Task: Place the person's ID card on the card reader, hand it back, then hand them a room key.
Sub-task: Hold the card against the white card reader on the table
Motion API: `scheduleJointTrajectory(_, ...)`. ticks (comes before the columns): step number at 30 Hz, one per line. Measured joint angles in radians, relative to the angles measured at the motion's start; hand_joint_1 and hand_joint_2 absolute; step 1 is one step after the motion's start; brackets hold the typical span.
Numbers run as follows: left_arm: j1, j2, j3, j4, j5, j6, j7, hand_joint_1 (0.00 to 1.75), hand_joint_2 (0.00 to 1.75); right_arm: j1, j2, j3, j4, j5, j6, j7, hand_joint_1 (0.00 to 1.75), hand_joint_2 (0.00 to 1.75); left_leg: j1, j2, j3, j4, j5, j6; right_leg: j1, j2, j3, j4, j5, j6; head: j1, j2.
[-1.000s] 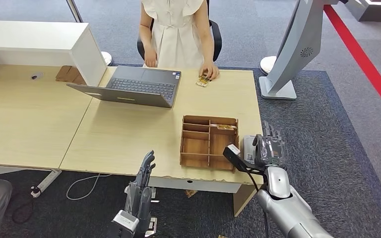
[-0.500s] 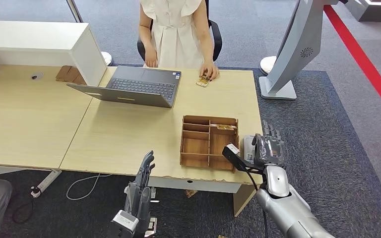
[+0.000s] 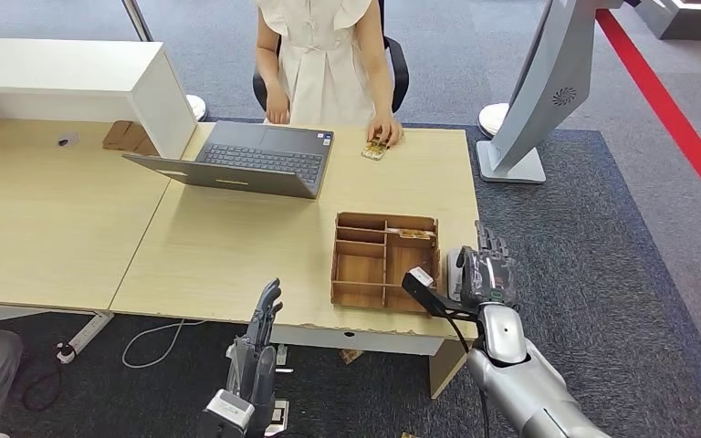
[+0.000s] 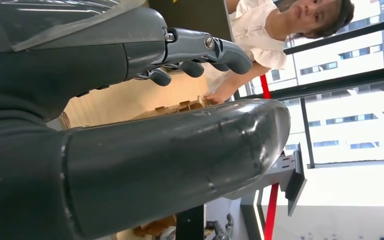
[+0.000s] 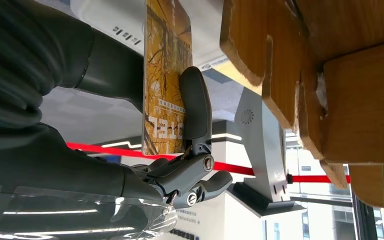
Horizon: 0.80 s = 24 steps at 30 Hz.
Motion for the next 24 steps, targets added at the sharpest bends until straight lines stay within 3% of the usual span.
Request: scheduleJointTrajectory(24,-0.008,0.000,-0.006,0.002,0.035,0.000,-0.006,0.00,0.00,-0.100,-0.051,-0.067,-0.325,0.088,0.021,0.056,1.75,1.75,0.000,0.000,0.000,0.000,0.000,0.000,0.000,0.000,0.000,0.000,0.000,0.000,0.000,0.000)
